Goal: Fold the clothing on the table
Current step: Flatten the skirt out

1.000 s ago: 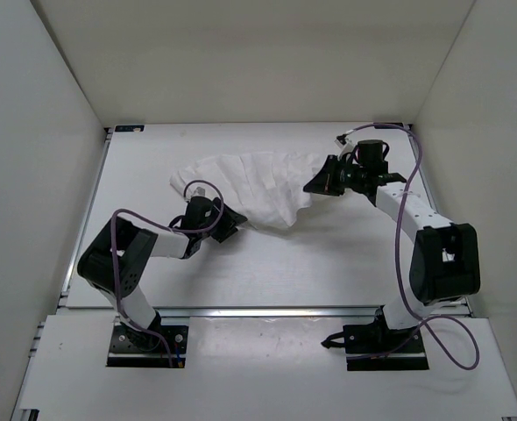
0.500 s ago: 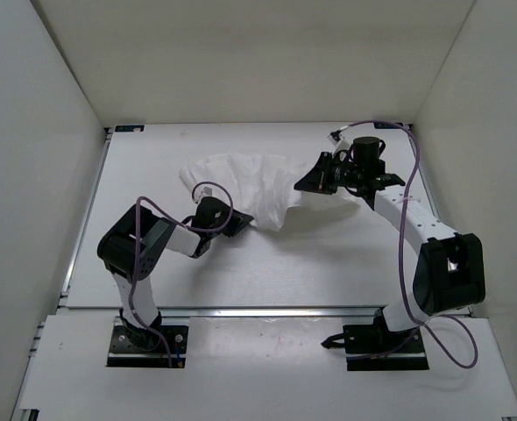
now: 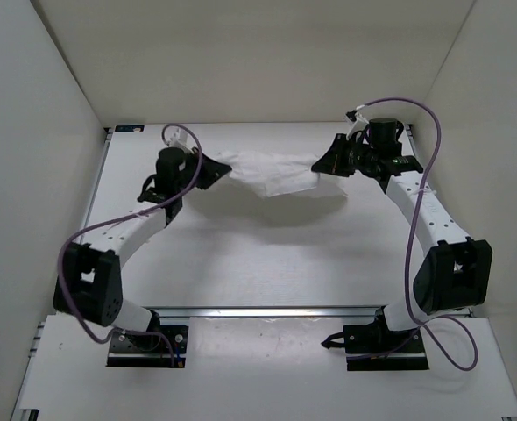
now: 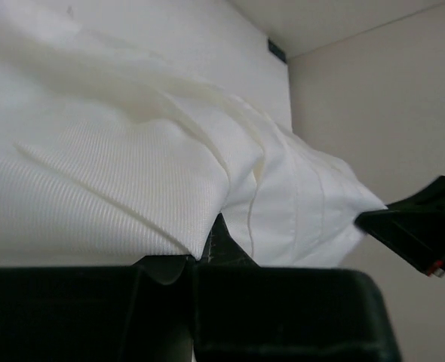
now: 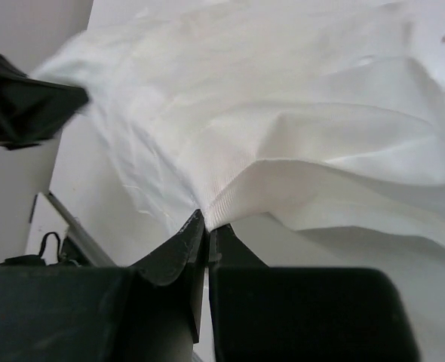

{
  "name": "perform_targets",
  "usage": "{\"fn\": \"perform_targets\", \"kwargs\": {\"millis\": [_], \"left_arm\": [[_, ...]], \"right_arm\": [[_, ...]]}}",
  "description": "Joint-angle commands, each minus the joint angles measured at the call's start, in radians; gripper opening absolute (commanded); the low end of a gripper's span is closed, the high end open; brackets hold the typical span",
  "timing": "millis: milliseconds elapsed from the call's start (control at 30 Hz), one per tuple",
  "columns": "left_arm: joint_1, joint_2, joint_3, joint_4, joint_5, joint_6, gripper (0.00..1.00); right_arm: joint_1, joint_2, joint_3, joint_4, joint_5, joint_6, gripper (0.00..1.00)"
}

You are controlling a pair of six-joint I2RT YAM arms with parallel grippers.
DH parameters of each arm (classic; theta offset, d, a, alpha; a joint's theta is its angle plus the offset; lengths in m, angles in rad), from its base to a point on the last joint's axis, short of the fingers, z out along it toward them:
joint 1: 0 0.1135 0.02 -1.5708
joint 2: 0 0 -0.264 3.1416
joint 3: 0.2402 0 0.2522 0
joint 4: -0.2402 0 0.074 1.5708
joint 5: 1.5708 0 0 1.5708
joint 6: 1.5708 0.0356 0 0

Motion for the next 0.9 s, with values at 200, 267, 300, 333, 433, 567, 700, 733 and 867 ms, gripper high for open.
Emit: {"fn": "perform_targets", "kwargs": {"millis": [200,267,300,333,433,567,700,733,867], "left_arm": [[0.042,-0.177,0.084,-0.546,0.042,0.274,0.00],[0.016,-0.219,-0.017,-0.542,0.081,0.253,0.00],[0.006,-0.223,-0.045,-0.549,0.093,0.246,0.00],[-0.002,-0.236,-0.054,-0.580,0.089,0.249,0.00],[-0.039,-0.225,-0.077,-0.675,0.059,0.298,0.00],[-0.044,-0.202,-0.076,-0.779,0.052,0.361,0.09],[-0.042,-0.188,-0.058,-0.851,0.030,0.415,0.39],[-0.050,-0.185,-0.048,-0.861,0.020,0.421,0.53],[-0.096,-0.184,0.020,-0.933,-0.008,0.453,0.87]], "right_arm": [[0.029,-0.057,-0.067,-0.105,0.177,-0.103,0.00],[0.035,-0.082,-0.123,-0.098,0.176,-0.100,0.00],[0.029,-0.093,-0.150,-0.103,0.161,-0.100,0.00],[0.029,-0.100,-0.172,-0.088,0.151,-0.097,0.00],[0.044,-0.114,-0.255,-0.066,0.140,-0.094,0.00],[0.079,-0.082,-0.287,-0.092,0.170,-0.108,0.00],[0.093,-0.038,-0.237,-0.132,0.147,-0.122,0.00],[0.095,-0.031,-0.220,-0.131,0.138,-0.125,0.00],[0.127,-0.019,-0.217,-0.082,0.104,-0.083,0.00]]}}
